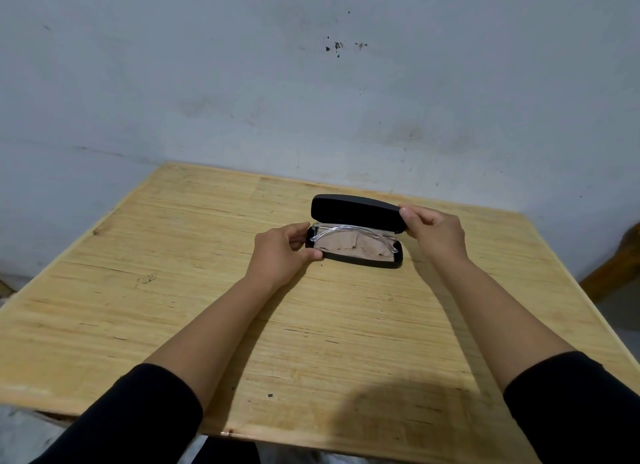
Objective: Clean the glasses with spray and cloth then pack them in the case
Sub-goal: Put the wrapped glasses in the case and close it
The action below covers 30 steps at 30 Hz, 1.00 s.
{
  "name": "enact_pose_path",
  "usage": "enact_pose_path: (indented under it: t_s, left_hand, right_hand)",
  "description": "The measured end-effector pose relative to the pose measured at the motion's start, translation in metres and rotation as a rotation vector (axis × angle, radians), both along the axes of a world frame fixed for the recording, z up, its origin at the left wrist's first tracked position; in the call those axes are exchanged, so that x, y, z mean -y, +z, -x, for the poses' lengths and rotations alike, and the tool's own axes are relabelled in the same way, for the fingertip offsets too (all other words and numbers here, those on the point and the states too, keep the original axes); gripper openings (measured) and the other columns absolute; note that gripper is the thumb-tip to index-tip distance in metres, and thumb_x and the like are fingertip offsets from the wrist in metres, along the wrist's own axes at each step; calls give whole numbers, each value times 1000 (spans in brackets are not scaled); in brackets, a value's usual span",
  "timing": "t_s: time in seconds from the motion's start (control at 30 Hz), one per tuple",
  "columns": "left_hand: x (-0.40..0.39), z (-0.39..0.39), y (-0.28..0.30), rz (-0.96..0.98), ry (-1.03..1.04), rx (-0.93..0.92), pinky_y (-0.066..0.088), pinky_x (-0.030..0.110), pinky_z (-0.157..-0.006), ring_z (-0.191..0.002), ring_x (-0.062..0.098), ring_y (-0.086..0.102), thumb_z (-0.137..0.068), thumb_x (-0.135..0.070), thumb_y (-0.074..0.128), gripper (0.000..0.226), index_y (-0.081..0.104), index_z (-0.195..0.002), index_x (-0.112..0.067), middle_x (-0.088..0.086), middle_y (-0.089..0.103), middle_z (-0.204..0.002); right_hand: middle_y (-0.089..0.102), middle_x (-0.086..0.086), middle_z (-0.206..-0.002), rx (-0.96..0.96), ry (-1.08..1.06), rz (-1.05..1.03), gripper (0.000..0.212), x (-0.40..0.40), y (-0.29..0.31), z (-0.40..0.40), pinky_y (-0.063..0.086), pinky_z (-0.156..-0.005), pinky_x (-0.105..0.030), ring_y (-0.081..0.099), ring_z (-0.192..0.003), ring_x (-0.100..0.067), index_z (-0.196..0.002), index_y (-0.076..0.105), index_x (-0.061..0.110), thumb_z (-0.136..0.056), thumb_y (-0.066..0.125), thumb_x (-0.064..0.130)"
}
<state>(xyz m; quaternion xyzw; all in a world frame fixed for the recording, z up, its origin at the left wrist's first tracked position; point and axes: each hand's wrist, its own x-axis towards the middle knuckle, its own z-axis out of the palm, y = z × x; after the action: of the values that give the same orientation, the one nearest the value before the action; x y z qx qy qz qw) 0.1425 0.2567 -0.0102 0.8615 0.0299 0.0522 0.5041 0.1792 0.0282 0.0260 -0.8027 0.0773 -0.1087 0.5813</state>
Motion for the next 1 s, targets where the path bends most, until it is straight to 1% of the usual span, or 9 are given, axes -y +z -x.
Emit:
enact_pose_path:
  t_s: [0.1, 0.17, 0.27, 0.33, 0.47, 0.53, 0.67, 0.8, 1.0]
  left_hand:
    - [1, 0, 0, 0, 4, 7, 38, 12, -94, -106, 12, 62, -69, -19, 79, 64, 54, -127, -13, 8, 66, -118]
    - [2, 1, 1, 13, 11, 4, 35, 8, -90, -104, 8, 61, -71, -17, 78, 69, 48, -132, -14, 6, 64, -121]
    - [3, 2, 2, 9, 14, 18, 31, 3, -89, -100, -1, 54, -72, -16, 77, 79, 37, -140, -20, 2, 63, -124]
    - [4, 3, 2, -17, 8, 44, 25, -2, -88, -103, -1, 55, -73, -16, 76, 78, 36, -140, -26, 2, 65, -120]
    - [5, 5, 4, -38, 15, 60, 24, 4, -94, -111, 4, 57, -74, -16, 75, 76, 37, -138, -33, 0, 67, -117]
    - [5, 6, 4, -26, 11, 58, 26, 2, -92, -106, 2, 57, -74, -14, 75, 75, 39, -138, -31, 1, 67, -117]
    - [5, 7, 5, -5, 11, 60, 30, 5, -91, -99, -2, 55, -74, -10, 75, 72, 43, -136, -28, 3, 68, -116]
    - [6, 7, 5, 18, 19, 70, 32, 12, -97, -106, 8, 61, -74, -8, 74, 70, 45, -134, -26, 5, 69, -114]
    - [6, 8, 5, -1, 31, 75, 35, 16, -94, -102, 8, 62, -76, -10, 73, 58, 51, -128, -23, 4, 69, -111]
  right_hand:
    - [72, -3, -101, 11, 32, -61, 18, 2, -4, 3, 50, -97, -34, 66, -100, -19, -102, 72, 16, -85, 67, 18]
    - [72, -4, -99, 30, 44, -93, 14, 4, -8, 5, 53, -91, -33, 67, -97, -20, -97, 73, 19, -85, 67, 16]
    - [71, -5, -98, 51, 69, -129, 14, 3, -11, 9, 53, -74, -20, 65, -91, -18, -88, 71, 25, -86, 65, 12]
    - [71, -4, -96, 82, 79, -105, 18, 4, -14, 12, 50, -72, -20, 64, -88, -16, -84, 70, 30, -85, 66, 12]
    - [70, 7, -92, 120, 82, -35, 15, 5, -18, 19, 45, -66, -4, 64, -87, -5, -93, 72, 23, -86, 65, 12]
    - [70, 7, -93, 141, 73, -3, 16, 5, -20, 22, 44, -67, -1, 62, -87, -1, -99, 72, 18, -85, 65, 12]
    - [70, 9, -93, 170, 59, 51, 18, 6, -23, 25, 45, -72, -2, 61, -88, 3, -100, 73, 17, -84, 66, 12]
    - [69, 8, -92, 202, 49, 103, 19, 6, -23, 29, 44, -71, -1, 60, -85, 6, -102, 73, 13, -84, 66, 11]
    - [67, 7, -100, 199, 74, 134, 21, 7, -26, 36, 41, -77, 3, 59, -90, 6, -102, 72, 11, -82, 67, 7]
